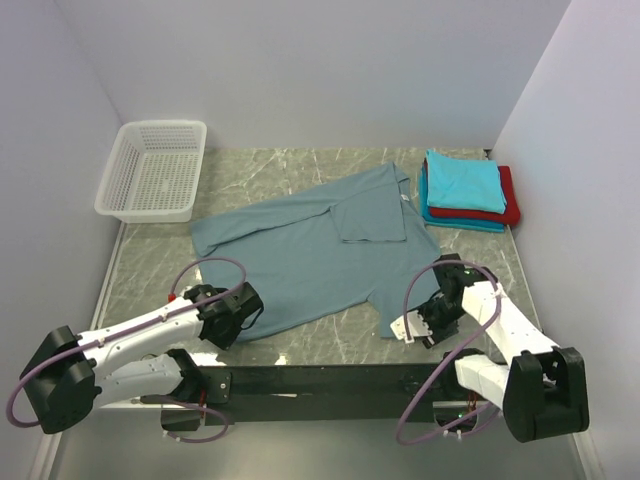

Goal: Fold and stack the t-shirts
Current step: Fold the tshirt

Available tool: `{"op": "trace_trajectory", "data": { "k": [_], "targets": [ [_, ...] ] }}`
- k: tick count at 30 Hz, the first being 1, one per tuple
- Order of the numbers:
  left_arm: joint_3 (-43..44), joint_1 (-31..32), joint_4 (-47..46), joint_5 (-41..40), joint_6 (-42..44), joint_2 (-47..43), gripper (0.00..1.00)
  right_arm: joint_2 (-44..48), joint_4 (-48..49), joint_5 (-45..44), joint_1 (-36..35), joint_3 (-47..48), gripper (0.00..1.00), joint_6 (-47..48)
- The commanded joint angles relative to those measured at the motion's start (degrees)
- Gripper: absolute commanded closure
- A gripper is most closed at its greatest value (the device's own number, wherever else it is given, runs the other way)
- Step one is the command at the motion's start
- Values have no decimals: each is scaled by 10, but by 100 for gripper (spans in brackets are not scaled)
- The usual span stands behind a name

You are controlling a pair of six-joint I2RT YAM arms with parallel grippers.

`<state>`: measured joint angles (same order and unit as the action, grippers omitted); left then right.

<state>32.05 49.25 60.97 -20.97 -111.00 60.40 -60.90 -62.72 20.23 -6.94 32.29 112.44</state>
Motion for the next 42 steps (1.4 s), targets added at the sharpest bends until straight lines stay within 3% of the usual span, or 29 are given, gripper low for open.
{"op": "trace_trajectory", "data": {
  "k": [1, 5, 6, 9, 14, 17, 19, 21, 24, 27, 33, 36, 38, 42],
  "targets": [
    [10, -2, 0, -15, 12, -13, 99, -3, 22, -26, -23, -23, 47, 38],
    [9, -2, -2, -17, 16, -14, 100, -14, 36, -13, -69, -31, 57, 6],
    [7, -2, -5, -16, 16, -15, 100, -23, 36, -8, -76, -26, 66, -14],
    [4, -2, -6, -14, 15, -20, 100, -26, 46, -1, -91, 11, 79, -50],
    [-4, -3, -9, -14, 12, -33, 100, -31, 73, 41, -111, 120, 88, -110],
    [-5, -3, -9, -15, 14, -34, 100, -49, 123, 57, -172, 154, 70, -198],
    [-5, -2, -10, -16, 15, -32, 100, -65, 217, 39, -216, 159, 43, -316],
    [-7, -3, -9, -16, 15, -33, 100, -78, 299, -6, -229, 167, 34, -418],
    [-12, -3, -10, -15, 16, -42, 100, -83, 288, -11, -218, 191, 37, -449],
    [-16, -2, -11, -17, 18, -52, 100, -67, 173, 38, -187, 203, 42, -364],
    [-17, -2, -16, -21, 25, -56, 100, -28, 92, 45, -149, 161, 70, -319],
    [-23, -2, -20, -18, 25, -59, 100, 3, 71, 43, -115, 153, 75, -325],
    [-28, -3, -23, -15, 26, -63, 100, 12, 45, 35, -93, 146, 73, -305],
    [-34, -2, -30, -14, 31, -71, 100, 4, -4, -12, -73, 98, 52, -266]
  ]
}}
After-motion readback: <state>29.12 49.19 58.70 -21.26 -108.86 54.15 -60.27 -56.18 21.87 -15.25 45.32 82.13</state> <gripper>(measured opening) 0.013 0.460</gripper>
